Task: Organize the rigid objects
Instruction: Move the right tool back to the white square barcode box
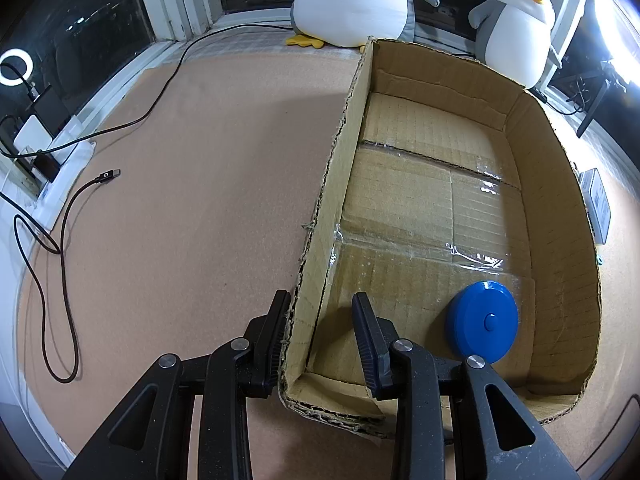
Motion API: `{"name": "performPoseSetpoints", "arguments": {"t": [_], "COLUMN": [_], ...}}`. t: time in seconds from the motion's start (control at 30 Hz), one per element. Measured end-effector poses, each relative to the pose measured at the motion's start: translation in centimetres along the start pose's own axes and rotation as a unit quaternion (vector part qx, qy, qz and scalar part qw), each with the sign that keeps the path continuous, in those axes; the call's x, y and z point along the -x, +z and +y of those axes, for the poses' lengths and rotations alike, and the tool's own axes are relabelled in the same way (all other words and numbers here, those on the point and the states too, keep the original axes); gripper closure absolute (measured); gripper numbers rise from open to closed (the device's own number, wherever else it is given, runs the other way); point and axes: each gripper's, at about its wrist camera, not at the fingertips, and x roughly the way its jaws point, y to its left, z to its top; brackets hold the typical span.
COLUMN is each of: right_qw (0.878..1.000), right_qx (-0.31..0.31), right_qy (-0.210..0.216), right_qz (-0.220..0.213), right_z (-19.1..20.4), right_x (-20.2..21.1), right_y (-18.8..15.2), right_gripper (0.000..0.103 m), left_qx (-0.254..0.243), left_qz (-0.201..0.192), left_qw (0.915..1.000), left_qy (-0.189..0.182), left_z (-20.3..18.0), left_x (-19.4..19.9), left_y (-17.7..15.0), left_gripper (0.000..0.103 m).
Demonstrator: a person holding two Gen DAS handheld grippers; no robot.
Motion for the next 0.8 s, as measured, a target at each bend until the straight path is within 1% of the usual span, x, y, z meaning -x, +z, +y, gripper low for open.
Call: {"name": "performPoseSetpoints", "arguments": {"t": [0.03, 0.1, 0.13, 0.2, 0.33, 0.4, 0.47, 0.53, 0.63, 0.73, 0.8], "right_qw": [1.000, 1.000, 0.999, 0.999, 0.999, 1.000, 0.999, 0.999, 0.998, 0.995, 0.992], "right_qx": [-0.008, -0.023, -0.030, -0.038, -0.029, -0.022, -0.023, -0.015, -0.001, 0.012, 0.030], "right_qy": [-0.005, -0.016, -0.017, -0.014, -0.020, -0.020, -0.021, -0.023, -0.043, -0.062, -0.080], "right_qz": [-0.002, -0.008, -0.010, -0.014, -0.017, -0.006, 0.015, 0.035, 0.053, 0.072, 0.088], "right_z": [-0.7, -2.0, -2.6, -3.5, -4.0, -4.1, -4.5, -4.7, -4.8, -4.8, -4.9], "right_x": [-0.1, -0.4, -0.6, -1.1, -2.7, -4.2, -5.9, -7.5, -9.2, -10.5, -11.2], "right_y": [0.2, 0.9, 1.6, 3.0, 6.5, 8.0, 9.1, 10.1, 11.0, 11.3, 11.2], "right_gripper": [0.044, 0.048, 0.054, 0.056, 0.067, 0.069, 0.076, 0.079, 0.081, 0.086, 0.086], "left_qx": [0.000, -0.001, -0.001, -0.001, -0.001, -0.001, -0.001, 0.000, 0.001, 0.000, 0.000], "left_qz": [0.000, 0.000, 0.000, 0.000, 0.000, 0.000, 0.000, 0.000, 0.000, 0.001, 0.001], "left_qw": [1.0000, 1.0000, 1.0000, 1.0000, 1.0000, 1.0000, 1.0000, 1.0000, 1.0000, 1.0000, 1.0000], "left_qy": [0.000, 0.000, 0.000, 0.001, 0.001, 0.001, 0.001, 0.000, -0.001, -0.001, -0.001], "left_z": [0.0, 0.0, 0.0, 0.0, -0.1, -0.1, -0.1, -0.1, -0.1, -0.1, -0.1], "left_x": [0.0, 0.0, 0.0, 0.0, 0.0, 0.0, 0.0, 0.0, 0.0, 0.0, 0.0], "left_y": [0.0, 0.0, 0.0, 0.0, 0.0, 0.0, 0.0, 0.0, -0.1, 0.0, 0.0], "left_gripper": [0.069, 0.069, 0.069, 0.069, 0.069, 0.069, 0.069, 0.069, 0.069, 0.069, 0.069]}}
